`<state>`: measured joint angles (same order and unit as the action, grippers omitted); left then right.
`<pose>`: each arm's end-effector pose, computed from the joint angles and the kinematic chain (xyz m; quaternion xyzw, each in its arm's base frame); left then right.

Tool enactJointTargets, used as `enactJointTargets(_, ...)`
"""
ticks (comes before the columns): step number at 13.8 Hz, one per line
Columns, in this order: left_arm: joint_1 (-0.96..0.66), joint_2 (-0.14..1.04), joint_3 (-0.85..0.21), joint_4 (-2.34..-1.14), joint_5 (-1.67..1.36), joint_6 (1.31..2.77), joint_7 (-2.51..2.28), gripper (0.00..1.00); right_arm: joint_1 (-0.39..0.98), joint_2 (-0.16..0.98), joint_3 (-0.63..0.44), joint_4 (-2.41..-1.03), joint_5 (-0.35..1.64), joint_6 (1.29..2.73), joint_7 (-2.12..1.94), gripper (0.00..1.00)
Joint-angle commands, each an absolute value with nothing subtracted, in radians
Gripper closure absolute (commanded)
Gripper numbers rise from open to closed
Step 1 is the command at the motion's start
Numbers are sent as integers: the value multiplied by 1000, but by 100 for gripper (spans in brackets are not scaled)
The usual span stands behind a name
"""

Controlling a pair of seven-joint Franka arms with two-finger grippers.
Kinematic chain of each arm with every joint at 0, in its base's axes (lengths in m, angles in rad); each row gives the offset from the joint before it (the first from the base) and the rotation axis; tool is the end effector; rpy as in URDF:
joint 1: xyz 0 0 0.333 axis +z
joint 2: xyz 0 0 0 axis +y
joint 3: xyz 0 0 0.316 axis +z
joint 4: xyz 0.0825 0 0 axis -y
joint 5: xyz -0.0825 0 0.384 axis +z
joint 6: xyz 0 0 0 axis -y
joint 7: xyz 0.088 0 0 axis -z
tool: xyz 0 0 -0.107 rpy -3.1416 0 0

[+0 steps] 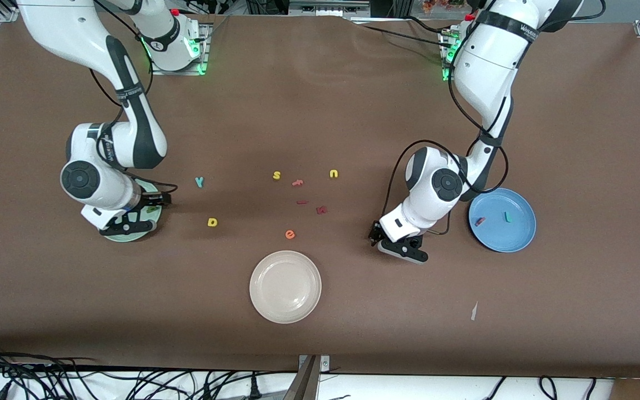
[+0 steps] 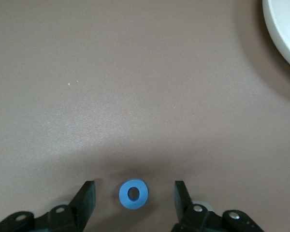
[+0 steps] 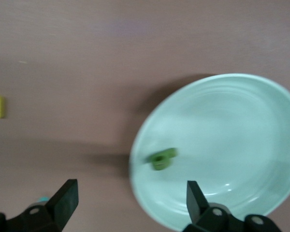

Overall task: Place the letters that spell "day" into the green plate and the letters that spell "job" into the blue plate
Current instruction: 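Carry the green d to the green plate while the left gripper reaches, then drop the green d on the plate while the left gripper grasps the ring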

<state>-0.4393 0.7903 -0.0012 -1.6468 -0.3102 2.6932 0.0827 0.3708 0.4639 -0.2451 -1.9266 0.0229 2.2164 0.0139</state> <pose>0.6422 -0.2915 0.1753 0.9801 -0.1281 0.1091 0.1057 0.6013 0.0820 0.2414 0.9941 0.0561 -0.0764 0.0521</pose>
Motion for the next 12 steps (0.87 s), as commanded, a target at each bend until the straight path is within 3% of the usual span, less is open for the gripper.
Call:
enactJointTargets(1, -468, 810, 20, -1620, -328, 2701, 80, 32, 373, 410, -189, -1969, 34, 2201, 125, 0)
enactJointTargets(4, -468, 819, 20, -1621, -327, 2701, 81, 40, 373, 345, -137, -2080, 35, 2273, 196, 0)
enactJointTargets(8, -468, 827, 20, -1624, -324, 2704, 89, 45, 373, 296, -115, -2270, 35, 2511, 218, 0)
enactJointTargets(12, -468, 828, 21, -1628, -322, 2703, 94, 70, 373, 330, -97, -2304, 35, 2600, 221, 1)
